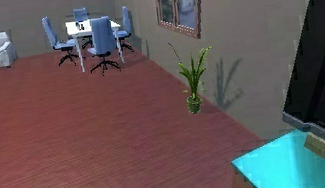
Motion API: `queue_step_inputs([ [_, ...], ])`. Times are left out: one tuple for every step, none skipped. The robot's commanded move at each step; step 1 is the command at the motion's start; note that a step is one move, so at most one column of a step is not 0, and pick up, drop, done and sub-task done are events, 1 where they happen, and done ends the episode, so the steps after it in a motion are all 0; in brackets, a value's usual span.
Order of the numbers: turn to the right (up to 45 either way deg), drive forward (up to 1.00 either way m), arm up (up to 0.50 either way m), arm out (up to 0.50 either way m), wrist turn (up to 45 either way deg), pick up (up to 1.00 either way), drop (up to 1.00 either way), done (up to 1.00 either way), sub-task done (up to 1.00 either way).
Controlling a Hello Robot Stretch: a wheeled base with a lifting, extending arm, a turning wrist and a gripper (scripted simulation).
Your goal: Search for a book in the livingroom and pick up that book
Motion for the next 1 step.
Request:
queue_step_inputs([
  [0.0, 0.00, 0.00, 0.24, 0.0, 0.00, 0.00, 0.00, 0.00],
])
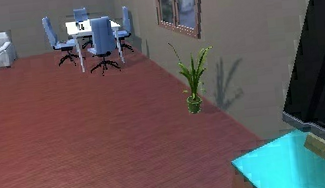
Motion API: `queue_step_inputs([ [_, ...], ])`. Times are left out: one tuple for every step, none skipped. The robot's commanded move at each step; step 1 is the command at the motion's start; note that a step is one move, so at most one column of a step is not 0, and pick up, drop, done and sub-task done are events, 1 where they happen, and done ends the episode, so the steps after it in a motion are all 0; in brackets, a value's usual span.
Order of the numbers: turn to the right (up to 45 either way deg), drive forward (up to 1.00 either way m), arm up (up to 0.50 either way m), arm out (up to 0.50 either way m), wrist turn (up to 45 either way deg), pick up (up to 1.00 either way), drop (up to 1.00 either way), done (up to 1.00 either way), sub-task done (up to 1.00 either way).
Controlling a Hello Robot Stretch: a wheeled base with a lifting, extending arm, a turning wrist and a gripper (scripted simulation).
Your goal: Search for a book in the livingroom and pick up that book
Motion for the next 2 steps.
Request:
queue_step_inputs([
  [0.0, 0.00, 0.00, 0.00, 45.0, 0.00, 0.00, 0.00, 0.00],
  [0.0, 0.00, 0.00, 0.00, 45.0, 0.00, 0.00, 0.00, 0.00],
])
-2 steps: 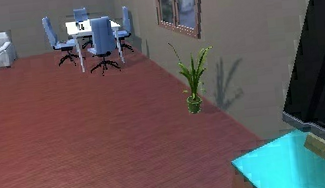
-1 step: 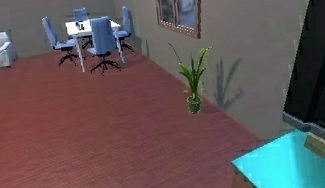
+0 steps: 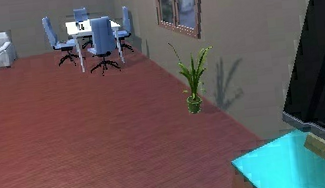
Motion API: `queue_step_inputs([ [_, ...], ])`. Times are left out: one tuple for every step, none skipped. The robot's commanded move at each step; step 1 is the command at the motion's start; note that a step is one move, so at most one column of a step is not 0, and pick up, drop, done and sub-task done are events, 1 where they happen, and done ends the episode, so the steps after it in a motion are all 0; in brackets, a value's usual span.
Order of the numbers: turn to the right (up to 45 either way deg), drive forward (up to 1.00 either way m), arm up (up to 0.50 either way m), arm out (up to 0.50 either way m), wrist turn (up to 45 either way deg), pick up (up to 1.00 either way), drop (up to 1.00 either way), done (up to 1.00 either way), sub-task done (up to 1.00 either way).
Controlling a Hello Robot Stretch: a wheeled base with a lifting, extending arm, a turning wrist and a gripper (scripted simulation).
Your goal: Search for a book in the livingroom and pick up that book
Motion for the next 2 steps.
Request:
queue_step_inputs([
  [0.0, 0.00, 0.00, 0.00, 45.0, 0.00, 0.00, 0.00, 0.00],
  [0.0, 0.00, 0.00, 0.00, 9.0, 0.00, 0.00, 0.00, 0.00],
])
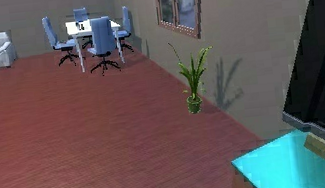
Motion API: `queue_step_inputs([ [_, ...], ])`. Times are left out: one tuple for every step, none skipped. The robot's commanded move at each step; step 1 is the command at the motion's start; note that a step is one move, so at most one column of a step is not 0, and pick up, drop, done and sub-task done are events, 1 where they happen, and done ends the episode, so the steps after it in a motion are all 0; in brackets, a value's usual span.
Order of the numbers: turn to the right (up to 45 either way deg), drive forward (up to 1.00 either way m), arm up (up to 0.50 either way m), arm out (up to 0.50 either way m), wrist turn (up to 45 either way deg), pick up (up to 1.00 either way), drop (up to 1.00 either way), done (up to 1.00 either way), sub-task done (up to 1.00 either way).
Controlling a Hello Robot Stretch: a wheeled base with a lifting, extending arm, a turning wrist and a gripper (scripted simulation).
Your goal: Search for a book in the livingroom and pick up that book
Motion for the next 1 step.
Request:
queue_step_inputs([
  [0.0, 0.00, -0.30, 0.00, 0.0, 0.00, 0.00, 0.00, 0.00],
])
